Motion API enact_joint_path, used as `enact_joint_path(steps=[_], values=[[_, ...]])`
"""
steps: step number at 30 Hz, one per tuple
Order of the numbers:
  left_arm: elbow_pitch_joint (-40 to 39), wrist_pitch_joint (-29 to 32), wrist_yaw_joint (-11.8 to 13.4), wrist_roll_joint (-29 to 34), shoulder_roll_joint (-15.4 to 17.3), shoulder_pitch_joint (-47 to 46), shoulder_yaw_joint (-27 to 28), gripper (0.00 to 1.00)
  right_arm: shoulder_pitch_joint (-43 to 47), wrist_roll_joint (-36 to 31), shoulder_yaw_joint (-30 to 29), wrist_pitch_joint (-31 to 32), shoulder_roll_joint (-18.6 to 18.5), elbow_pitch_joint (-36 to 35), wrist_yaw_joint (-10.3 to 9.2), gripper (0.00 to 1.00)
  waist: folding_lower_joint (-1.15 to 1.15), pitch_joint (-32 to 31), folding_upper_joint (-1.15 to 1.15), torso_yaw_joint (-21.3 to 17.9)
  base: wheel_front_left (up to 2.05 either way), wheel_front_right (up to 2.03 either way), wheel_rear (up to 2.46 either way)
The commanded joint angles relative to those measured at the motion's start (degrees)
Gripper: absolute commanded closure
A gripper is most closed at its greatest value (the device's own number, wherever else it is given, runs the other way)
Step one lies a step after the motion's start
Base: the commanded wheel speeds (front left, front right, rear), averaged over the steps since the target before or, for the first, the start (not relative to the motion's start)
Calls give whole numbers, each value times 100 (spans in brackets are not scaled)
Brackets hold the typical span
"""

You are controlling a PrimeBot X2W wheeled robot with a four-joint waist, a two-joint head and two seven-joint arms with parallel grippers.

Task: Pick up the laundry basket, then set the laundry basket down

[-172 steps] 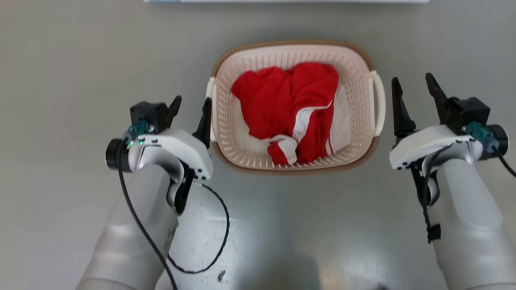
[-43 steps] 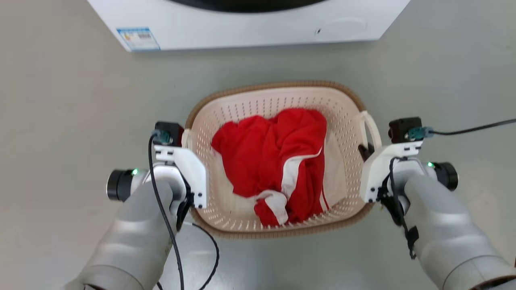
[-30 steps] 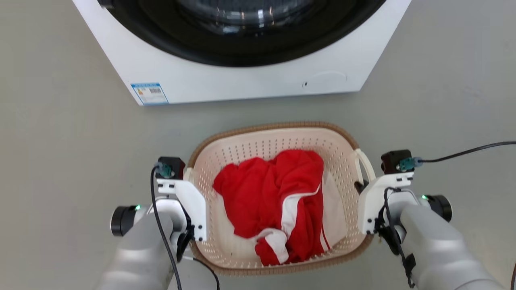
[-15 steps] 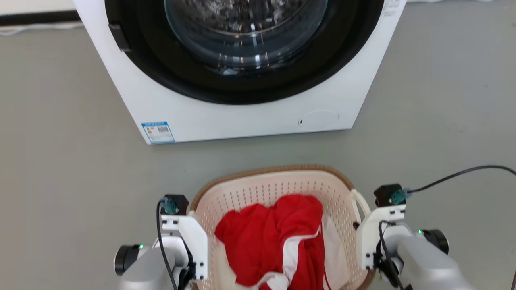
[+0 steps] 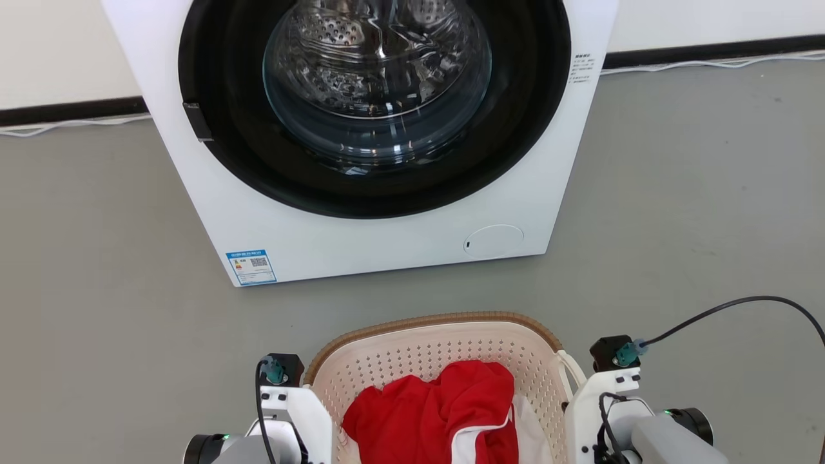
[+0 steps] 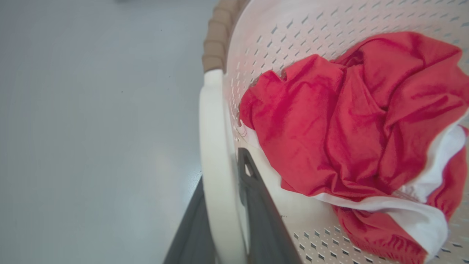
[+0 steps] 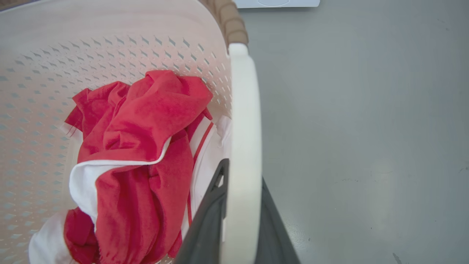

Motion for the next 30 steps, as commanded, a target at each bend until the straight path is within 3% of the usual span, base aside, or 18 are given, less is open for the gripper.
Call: enact_joint_path(steps=[1, 30], values=[[-50, -37, -6, 8, 143, -112, 76, 100, 5, 50, 153, 5, 9, -134, 42, 100, 0, -28, 0, -2, 0, 0, 0], [-50, -24, 9, -129, 141, -95, -39, 100, -111, 414, 512, -50, 9, 3, 42, 100, 0, -153, 0, -29, 0, 0, 0]])
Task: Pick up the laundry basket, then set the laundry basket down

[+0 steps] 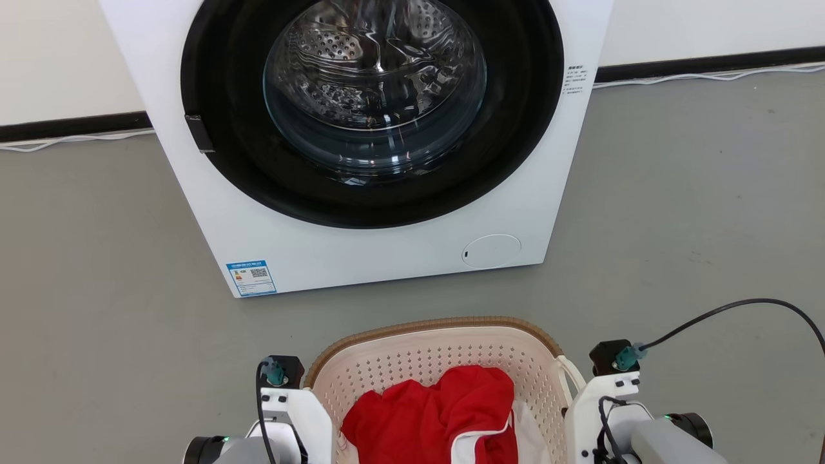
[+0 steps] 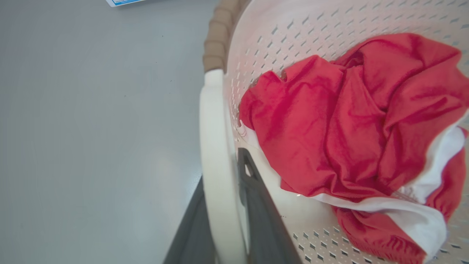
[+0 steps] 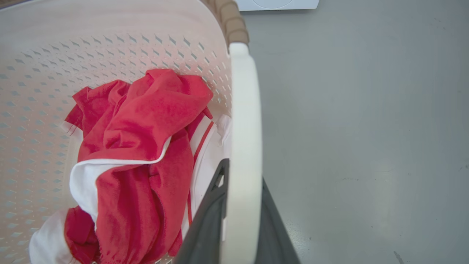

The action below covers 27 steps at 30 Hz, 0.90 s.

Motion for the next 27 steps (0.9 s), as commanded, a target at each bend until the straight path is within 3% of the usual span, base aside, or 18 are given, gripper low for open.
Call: enact_joint_path(steps=[1, 27], values=[[-55, -61, 8, -37, 132, -101, 65, 100, -104, 21, 138, -53, 17, -61, 43, 100, 0, 2, 0, 0, 0, 0, 0], [-55, -79, 36, -142, 131, -129, -46, 100, -163, 233, 334, -109, 17, 18, 43, 100, 0, 32, 0, -5, 0, 0, 0]])
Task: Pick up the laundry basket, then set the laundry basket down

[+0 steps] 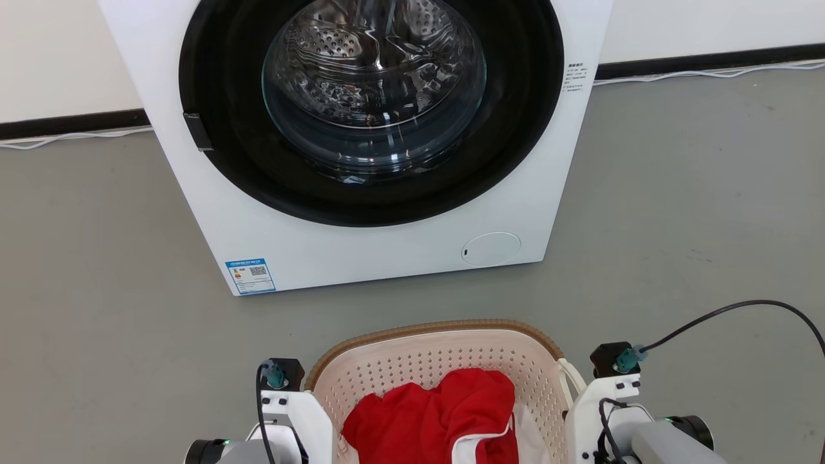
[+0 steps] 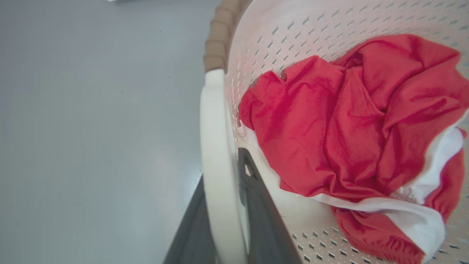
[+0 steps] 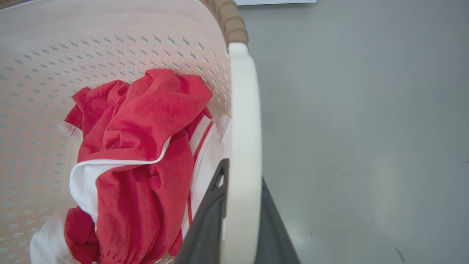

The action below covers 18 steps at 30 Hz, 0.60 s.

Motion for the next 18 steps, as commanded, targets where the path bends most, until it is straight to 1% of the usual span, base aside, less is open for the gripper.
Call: enact_joint_path(steps=[1, 14, 18], values=[[-54, -74, 28, 16, 131, -154, 69, 100, -144, 16, 127, -89, 15, -69, 43, 100, 0, -1, 0, 1, 0, 0, 0], [-54, -88, 48, -15, 131, -178, 25, 100, -172, 99, 204, -132, 15, -43, 43, 100, 0, 27, 0, 18, 0, 0, 0], [-54, -117, 57, -27, 144, -234, 25, 100, -226, 86, 197, -237, 15, -32, 43, 100, 0, 93, 0, 20, 0, 0, 0]])
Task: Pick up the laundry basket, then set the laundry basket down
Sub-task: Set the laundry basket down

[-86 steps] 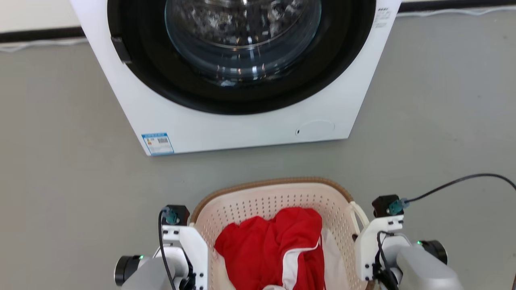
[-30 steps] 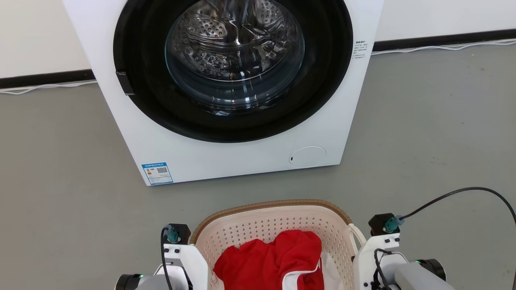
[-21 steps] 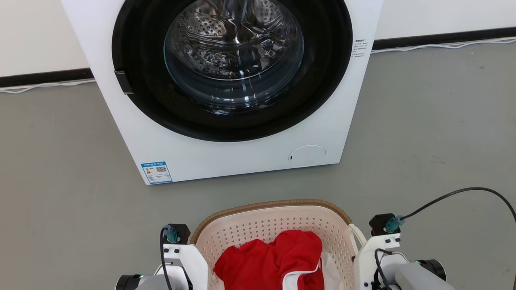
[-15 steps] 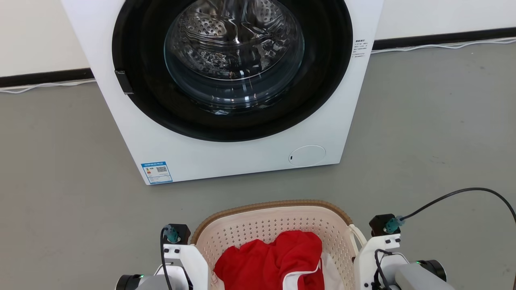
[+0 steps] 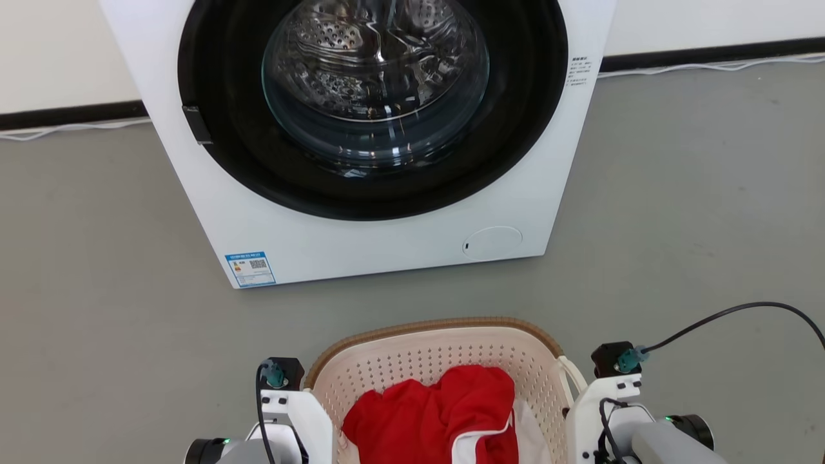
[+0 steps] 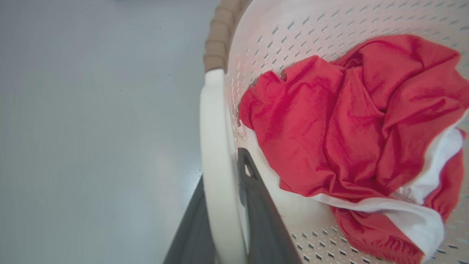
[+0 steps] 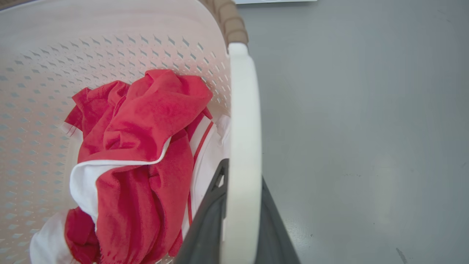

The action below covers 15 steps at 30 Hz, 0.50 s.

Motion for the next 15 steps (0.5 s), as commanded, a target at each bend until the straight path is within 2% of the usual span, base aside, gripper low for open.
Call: enact_joint_path(steps=[1, 7, 15], values=[[-53, -101, 48, 16, 150, -255, 81, 100, -238, -31, 82, -158, 13, -72, 43, 100, 0, 47, 0, 1, 0, 0, 0], [-53, -258, 97, 17, 198, -508, 98, 100, -432, -83, 34, -473, 13, -62, 43, 100, 0, 418, 0, 26, 0, 0, 0], [-53, -684, 178, 94, 307, -1012, 91, 100, -745, -89, 3, -969, 13, -106, 43, 100, 0, 1245, 0, 99, 0, 0, 0]])
